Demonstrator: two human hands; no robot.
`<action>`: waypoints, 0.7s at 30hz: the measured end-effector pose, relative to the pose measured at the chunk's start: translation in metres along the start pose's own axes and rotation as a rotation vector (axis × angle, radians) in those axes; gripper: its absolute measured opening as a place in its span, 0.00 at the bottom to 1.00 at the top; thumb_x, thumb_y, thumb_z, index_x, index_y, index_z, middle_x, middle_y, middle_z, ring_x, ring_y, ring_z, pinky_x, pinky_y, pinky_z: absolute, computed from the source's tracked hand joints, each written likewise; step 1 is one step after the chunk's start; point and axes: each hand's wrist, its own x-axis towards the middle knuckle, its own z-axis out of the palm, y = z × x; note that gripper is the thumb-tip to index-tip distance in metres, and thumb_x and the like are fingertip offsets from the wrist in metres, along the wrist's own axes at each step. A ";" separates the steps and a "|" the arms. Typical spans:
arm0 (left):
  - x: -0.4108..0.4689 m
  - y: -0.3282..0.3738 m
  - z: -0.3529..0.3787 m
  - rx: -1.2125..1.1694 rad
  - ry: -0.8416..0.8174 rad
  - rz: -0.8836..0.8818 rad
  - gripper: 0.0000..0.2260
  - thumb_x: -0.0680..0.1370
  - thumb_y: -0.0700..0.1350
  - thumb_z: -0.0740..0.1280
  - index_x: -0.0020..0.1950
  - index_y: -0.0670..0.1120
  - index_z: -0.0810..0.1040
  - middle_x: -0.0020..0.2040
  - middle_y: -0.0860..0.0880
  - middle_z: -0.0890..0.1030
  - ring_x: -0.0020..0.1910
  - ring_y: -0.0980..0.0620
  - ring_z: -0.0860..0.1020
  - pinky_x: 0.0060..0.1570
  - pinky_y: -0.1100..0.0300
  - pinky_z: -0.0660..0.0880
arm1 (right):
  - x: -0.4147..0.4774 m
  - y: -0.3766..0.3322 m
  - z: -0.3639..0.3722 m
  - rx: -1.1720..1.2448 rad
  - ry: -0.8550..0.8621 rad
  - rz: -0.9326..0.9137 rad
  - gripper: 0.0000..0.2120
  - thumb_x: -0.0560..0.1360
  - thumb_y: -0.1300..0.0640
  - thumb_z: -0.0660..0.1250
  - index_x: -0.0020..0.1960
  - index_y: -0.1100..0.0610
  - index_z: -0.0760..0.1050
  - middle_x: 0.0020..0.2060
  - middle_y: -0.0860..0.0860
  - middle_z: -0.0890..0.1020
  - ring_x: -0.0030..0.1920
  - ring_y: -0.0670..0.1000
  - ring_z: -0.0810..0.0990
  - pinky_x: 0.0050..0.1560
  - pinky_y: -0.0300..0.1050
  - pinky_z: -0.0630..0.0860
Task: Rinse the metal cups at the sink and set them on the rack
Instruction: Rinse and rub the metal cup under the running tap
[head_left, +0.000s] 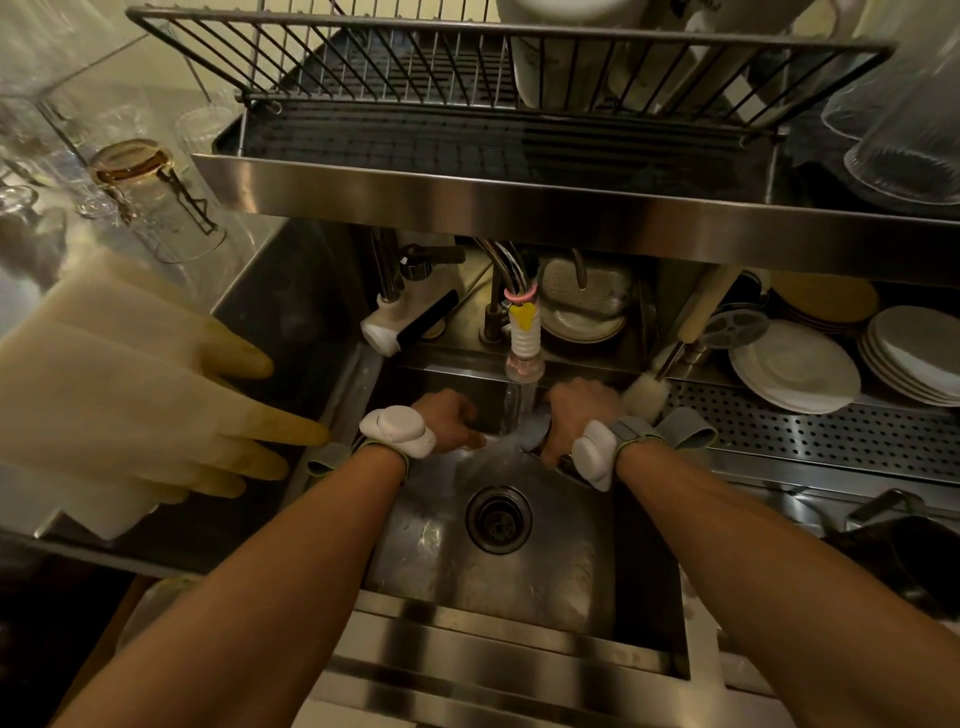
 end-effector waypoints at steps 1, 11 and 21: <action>0.000 0.000 0.000 -0.003 -0.001 0.001 0.25 0.72 0.51 0.72 0.67 0.45 0.74 0.65 0.46 0.77 0.63 0.47 0.76 0.61 0.58 0.72 | 0.000 -0.001 -0.001 -0.014 0.005 0.000 0.26 0.59 0.45 0.78 0.51 0.58 0.78 0.50 0.56 0.82 0.50 0.57 0.81 0.42 0.45 0.76; -0.002 0.002 -0.002 -0.019 0.017 0.006 0.25 0.72 0.52 0.73 0.66 0.45 0.75 0.63 0.46 0.79 0.62 0.47 0.77 0.60 0.58 0.73 | 0.004 -0.006 -0.006 -0.170 0.028 -0.017 0.19 0.70 0.51 0.70 0.58 0.58 0.76 0.57 0.57 0.79 0.58 0.60 0.78 0.51 0.51 0.74; -0.001 0.009 -0.002 -0.008 0.023 0.022 0.25 0.72 0.51 0.73 0.66 0.45 0.75 0.65 0.46 0.77 0.63 0.46 0.76 0.61 0.56 0.73 | 0.004 -0.013 -0.012 -0.340 0.052 -0.013 0.15 0.77 0.54 0.61 0.62 0.55 0.75 0.61 0.55 0.77 0.63 0.58 0.75 0.58 0.54 0.71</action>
